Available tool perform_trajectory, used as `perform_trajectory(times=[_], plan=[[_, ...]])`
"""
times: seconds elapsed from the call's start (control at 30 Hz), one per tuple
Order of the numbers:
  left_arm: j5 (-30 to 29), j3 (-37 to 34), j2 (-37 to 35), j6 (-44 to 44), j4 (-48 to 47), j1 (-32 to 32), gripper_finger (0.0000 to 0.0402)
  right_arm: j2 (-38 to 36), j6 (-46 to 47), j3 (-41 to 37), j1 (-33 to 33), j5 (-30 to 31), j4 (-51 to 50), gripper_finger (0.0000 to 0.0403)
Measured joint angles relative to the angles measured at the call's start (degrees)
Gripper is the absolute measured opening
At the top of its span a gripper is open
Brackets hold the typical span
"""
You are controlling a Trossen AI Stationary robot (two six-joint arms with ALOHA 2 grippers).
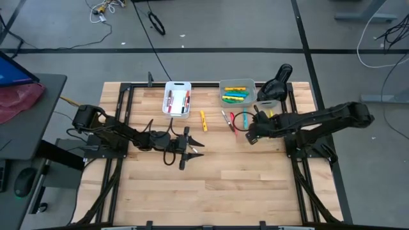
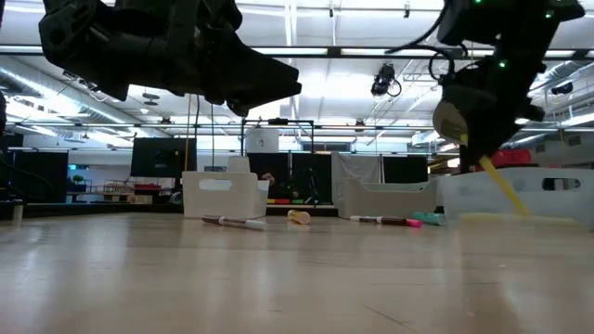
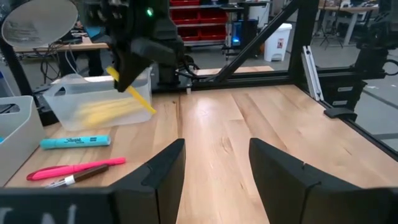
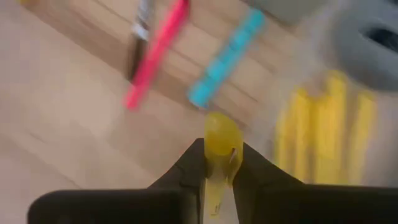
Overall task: Pick & Place Markers
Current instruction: Put the yellow pen into the transparent bin
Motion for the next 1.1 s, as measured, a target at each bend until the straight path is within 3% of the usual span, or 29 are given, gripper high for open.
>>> perform_trajectory(times=[0.33, 0.5, 0.63, 1.1], plan=[[0.0, 0.0, 0.0, 0.0, -1.1, 0.0, 0.0183, -3.0, -9.0, 7.1, -0.4, 1.4, 3.0, 0.005], [0.0, 0.0, 0.0, 0.0, -1.2, 0.0, 0.0183, -4.4, -6.5, 10.7, -2.2, 9.3, -6.6, 0.005], [0.0, 0.0, 0.0, 0.0, -1.3, 0.0, 0.0183, -4.6, -2.7, 10.7, -6.4, 11.4, -14.6, 0.005], [0.0, 0.0, 0.0, -0.1, -2.1, 0.0, 0.0183, -4.4, -9.7, -4.9, -19.0, -3.7, -1.3, 0.0061]])
